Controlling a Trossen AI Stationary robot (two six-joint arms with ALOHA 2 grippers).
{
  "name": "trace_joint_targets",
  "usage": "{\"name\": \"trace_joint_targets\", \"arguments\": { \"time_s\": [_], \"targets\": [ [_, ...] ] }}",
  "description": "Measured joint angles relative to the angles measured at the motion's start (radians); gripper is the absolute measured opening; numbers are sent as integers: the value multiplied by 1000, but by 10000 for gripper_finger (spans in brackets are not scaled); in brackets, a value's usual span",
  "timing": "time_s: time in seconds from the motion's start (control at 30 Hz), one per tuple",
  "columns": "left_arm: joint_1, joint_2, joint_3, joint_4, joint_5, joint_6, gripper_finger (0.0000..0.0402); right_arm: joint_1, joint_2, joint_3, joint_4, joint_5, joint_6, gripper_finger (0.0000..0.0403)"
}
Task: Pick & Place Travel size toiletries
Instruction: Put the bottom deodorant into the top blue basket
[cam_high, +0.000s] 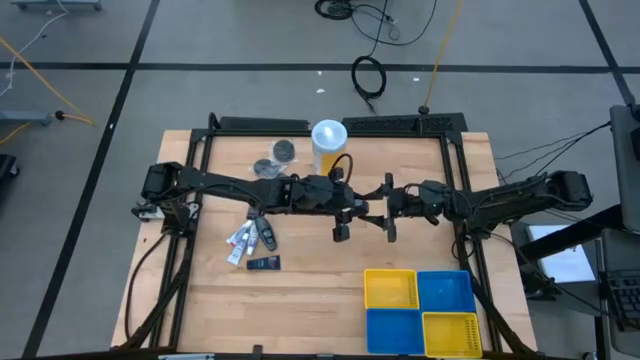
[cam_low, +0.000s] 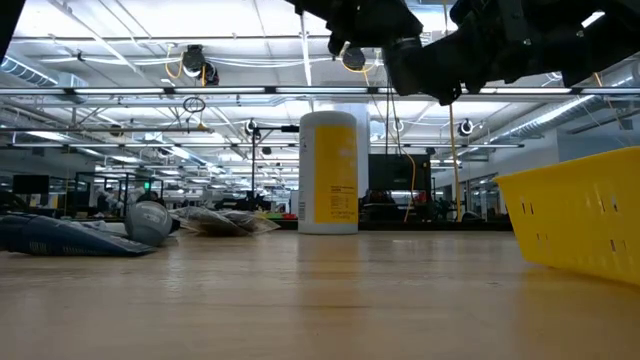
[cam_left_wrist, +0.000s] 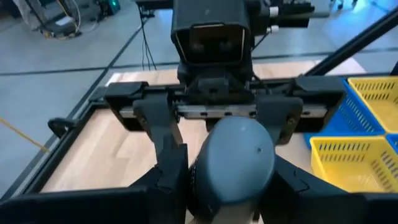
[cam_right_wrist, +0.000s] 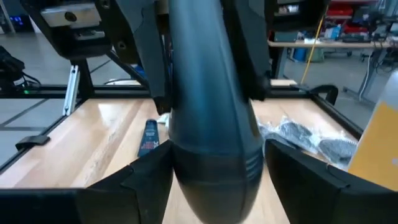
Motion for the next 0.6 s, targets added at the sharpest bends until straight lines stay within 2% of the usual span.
{"name": "trace_joint_targets", "arguments": {
  "time_s": [0.6],
  "targets": [
    [0,7,-1,54,0,25,128,0,-1,0,-3,2,-38,193]
  ]
}}
